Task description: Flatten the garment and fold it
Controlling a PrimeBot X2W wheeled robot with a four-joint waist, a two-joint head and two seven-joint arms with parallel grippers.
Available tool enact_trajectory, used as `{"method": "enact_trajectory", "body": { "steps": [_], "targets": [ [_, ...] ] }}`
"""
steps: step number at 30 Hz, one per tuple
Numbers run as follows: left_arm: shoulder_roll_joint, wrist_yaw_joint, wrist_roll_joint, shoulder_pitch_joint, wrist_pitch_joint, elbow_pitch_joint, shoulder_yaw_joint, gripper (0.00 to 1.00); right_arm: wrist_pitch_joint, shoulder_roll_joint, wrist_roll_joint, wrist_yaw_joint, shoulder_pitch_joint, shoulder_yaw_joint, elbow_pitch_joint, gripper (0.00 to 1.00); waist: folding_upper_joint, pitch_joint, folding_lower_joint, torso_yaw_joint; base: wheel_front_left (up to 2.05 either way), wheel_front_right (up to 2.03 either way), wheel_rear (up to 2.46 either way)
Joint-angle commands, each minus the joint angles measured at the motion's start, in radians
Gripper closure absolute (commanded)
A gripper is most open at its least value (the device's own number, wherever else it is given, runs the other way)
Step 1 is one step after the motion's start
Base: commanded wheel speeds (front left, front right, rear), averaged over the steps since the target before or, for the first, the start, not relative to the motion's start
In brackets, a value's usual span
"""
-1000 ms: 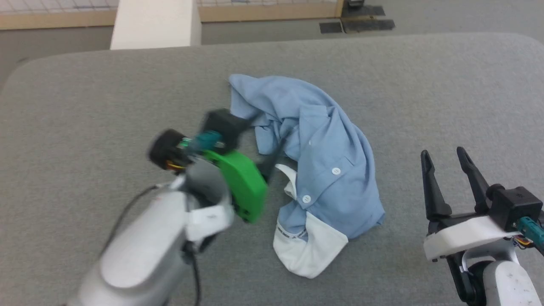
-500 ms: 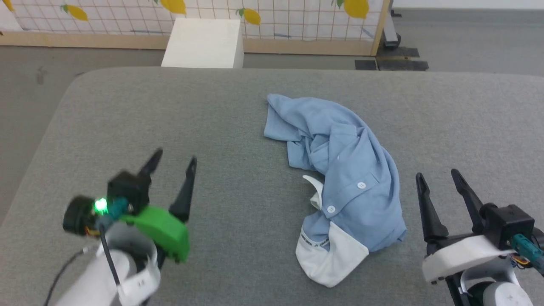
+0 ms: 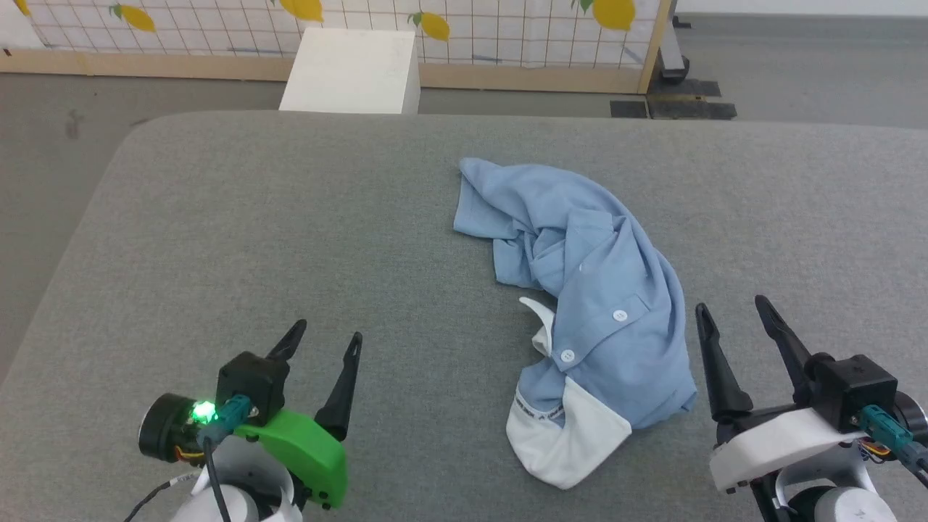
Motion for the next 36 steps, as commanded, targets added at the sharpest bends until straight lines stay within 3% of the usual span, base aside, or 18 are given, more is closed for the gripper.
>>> {"method": "enact_trajectory", "body": {
  "steps": [1, 7, 14, 23, 36],
  "targets": [
    [-0.003, -0.007, -0.002, -0.012, 0.011, -0.008, 0.0, 0.0, 0.004, 0.001, 0.0, -0.002, 0.003, 0.004, -0.007, 0.0, 0.0, 0.014, 0.0001, -0.011, 0.0, 0.0, 0.0],
    [0.014, -0.066, -0.018, -0.111, 0.14, -0.048, -0.032, 0.0, 0.0, 0.001, -0.014, -0.002, -0.013, 0.003, -0.029, 0.0, 0.0, 0.089, 0.0001, -0.054, 0.0, 0.0, 0.0],
    [-0.03, -0.1, -0.092, -0.319, 0.414, -0.058, -0.055, 0.0, -0.024, 0.001, -0.023, -0.002, -0.031, -0.01, -0.059, 0.0, 0.0, 0.234, 0.0001, -0.108, 0.0, 0.0, 0.0],
    [-0.087, -0.141, -0.182, -0.616, 0.777, 0.099, -0.085, 0.0, -0.088, 0.001, -0.004, -0.002, -0.062, -0.006, -0.047, 0.0, 0.0, 0.376, 0.0001, -0.202, 0.0, 0.0, 0.0],
    [-0.118, -0.16, -0.247, -0.776, 0.954, 0.298, -0.084, 0.0, -0.171, 0.001, 0.028, -0.002, -0.102, 0.009, 0.021, 0.0, 0.0, 0.471, 0.0001, -0.278, 0.0, 0.0, 0.0]
  ]
}}
